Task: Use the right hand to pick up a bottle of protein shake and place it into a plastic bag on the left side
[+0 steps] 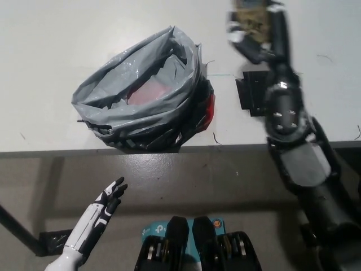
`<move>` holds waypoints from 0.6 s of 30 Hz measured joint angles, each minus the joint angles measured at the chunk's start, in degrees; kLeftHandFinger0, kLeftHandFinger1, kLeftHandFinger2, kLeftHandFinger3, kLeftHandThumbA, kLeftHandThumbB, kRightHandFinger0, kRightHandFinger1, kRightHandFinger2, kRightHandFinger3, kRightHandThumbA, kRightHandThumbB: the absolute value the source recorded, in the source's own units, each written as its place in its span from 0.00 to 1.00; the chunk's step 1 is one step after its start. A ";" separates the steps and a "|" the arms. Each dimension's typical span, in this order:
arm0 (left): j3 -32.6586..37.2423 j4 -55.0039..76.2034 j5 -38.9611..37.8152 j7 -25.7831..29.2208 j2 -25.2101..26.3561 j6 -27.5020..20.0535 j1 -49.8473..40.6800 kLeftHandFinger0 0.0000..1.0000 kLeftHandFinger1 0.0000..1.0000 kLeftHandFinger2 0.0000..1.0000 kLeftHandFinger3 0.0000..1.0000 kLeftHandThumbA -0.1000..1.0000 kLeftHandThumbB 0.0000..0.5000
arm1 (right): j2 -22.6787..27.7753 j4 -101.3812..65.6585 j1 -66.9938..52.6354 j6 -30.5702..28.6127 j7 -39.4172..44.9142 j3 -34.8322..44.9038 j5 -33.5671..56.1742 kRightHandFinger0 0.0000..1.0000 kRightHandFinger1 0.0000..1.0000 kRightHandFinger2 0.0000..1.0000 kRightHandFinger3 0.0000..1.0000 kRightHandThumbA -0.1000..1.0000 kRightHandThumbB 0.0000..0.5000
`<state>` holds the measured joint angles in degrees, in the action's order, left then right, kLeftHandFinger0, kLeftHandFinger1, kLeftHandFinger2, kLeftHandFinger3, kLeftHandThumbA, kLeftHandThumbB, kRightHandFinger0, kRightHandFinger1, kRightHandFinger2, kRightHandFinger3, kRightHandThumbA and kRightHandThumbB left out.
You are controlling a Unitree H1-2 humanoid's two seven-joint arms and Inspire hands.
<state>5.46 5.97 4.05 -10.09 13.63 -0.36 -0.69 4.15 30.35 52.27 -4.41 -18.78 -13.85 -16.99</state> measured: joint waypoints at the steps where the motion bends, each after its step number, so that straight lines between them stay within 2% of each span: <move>1: 0.00 0.00 0.00 -0.09 0.00 0.00 -0.13 1.00 1.00 1.00 1.00 1.00 0.39 | 0.02 0.24 0.79 -0.16 0.44 -1.45 -0.79 0.00 0.35 0.74 0.86 0.00 0.26; 5: 0.08 0.03 -0.04 -0.47 0.00 0.44 -0.48 1.00 1.00 1.00 1.00 1.00 0.37 | 0.03 2.34 4.23 -0.64 2.10 -8.99 -5.74 0.00 0.34 0.71 0.86 0.00 0.35; 8: 0.21 0.03 -0.03 -0.78 0.00 1.12 -0.83 1.00 1.00 1.00 1.00 1.00 0.36 | 0.02 4.00 5.84 -0.87 3.08 -13.78 -9.24 0.00 0.34 0.73 0.84 0.00 0.39; 10: 0.24 0.03 -0.02 -0.93 0.01 1.35 -0.83 1.00 1.00 1.00 1.00 1.00 0.38 | 0.05 5.43 6.99 -1.14 3.65 -16.51 -11.49 0.00 0.29 0.75 0.69 0.00 0.48; 11: 0.24 0.03 -0.02 -1.00 0.01 1.50 -0.80 1.00 1.00 1.00 1.00 1.00 0.41 | 0.07 6.60 7.89 -1.44 3.94 -18.13 -12.77 0.00 0.26 0.76 0.57 0.00 0.51; 12: 0.24 0.03 -0.03 -1.10 0.01 1.62 -0.75 1.00 1.00 1.00 1.00 1.00 0.41 | 0.09 7.87 8.81 -1.78 4.09 -19.48 -13.98 0.00 0.24 0.75 0.52 0.00 0.49; 14: 0.25 0.13 -0.04 -1.35 0.01 1.92 -0.55 1.00 1.00 1.00 1.00 1.00 0.40 | 0.22 10.81 10.86 -2.34 4.27 -21.95 -16.31 0.00 0.19 0.71 0.48 0.00 0.49; 15: 0.25 0.19 -0.05 -1.46 0.02 2.03 -0.47 1.00 1.00 1.00 1.00 1.00 0.41 | 0.31 11.89 11.64 -2.59 4.29 -22.84 -17.20 0.00 0.15 0.67 0.45 0.00 0.52; 16: 0.26 0.22 -0.06 -1.54 0.02 2.13 -0.36 1.00 1.00 1.00 1.00 1.00 0.43 | 0.40 13.13 12.56 -2.93 4.28 -23.81 -18.38 0.00 0.07 0.59 0.32 0.00 0.56; 17: 0.27 0.22 -0.04 -1.65 0.03 2.24 -0.19 1.00 1.00 1.00 1.00 1.00 0.43 | 0.56 14.41 13.58 -3.32 4.19 -24.96 -19.69 0.00 0.04 0.60 0.32 0.00 0.55; 18: 0.30 0.22 -0.04 -1.77 0.05 2.33 0.05 1.00 1.00 1.00 1.00 1.00 0.43 | 0.67 15.73 14.51 -3.74 3.91 -25.93 -20.79 0.00 0.03 0.61 0.38 0.00 0.53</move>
<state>5.76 6.19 4.01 -11.86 13.67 1.97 -0.64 4.82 46.09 66.78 -8.15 -14.86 -39.78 -37.79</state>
